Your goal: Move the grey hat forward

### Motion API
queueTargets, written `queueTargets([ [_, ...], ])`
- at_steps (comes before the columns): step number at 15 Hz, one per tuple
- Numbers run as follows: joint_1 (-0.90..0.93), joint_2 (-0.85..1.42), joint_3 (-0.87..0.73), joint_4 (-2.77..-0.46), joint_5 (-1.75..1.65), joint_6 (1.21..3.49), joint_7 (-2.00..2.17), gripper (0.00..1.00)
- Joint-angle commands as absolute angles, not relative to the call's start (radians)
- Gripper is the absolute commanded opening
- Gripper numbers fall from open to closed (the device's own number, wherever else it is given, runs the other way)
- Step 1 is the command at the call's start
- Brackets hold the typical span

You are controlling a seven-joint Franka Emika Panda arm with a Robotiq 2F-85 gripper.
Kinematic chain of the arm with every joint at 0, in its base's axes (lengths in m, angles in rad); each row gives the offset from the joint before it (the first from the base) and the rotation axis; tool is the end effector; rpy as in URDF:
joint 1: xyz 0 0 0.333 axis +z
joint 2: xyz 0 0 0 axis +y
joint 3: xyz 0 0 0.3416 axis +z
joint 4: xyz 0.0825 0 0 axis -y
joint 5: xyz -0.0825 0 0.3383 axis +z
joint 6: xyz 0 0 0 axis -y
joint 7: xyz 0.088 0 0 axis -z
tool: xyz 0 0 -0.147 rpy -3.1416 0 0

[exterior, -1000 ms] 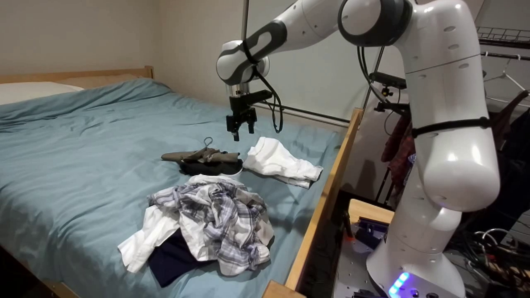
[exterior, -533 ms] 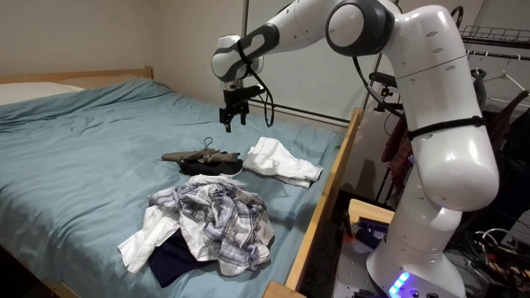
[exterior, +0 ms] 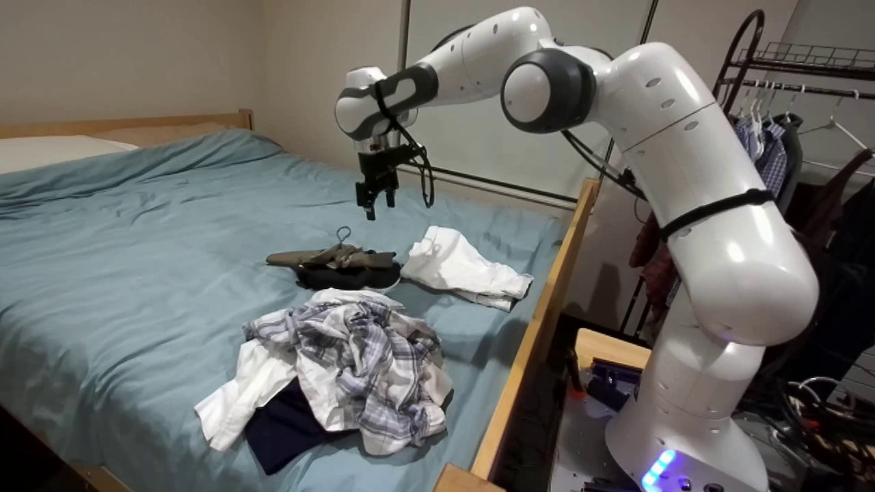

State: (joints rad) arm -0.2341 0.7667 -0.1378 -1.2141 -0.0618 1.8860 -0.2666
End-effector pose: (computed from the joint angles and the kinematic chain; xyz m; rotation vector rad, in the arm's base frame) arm 0.6712 -0.2421 0.3123 3.0147 -0.0746 -0.1999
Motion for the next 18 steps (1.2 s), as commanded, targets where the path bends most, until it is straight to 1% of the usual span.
queueTargets([
  [1,-0.288,0.927,-0.069,-1.021,-0.019,1.832,-0.362,1.0],
  [7,-0.312,1.096,-0.001,-0.887,0.058,1.935,-0.371,1.0],
  [14,-0.274,1.251,-0.021,-0.735,0.032,1.904,-0.288,1.0],
  [18,-0.274,1.288,-0.048,-0.673,0.024,1.899,-0.212,1.0],
])
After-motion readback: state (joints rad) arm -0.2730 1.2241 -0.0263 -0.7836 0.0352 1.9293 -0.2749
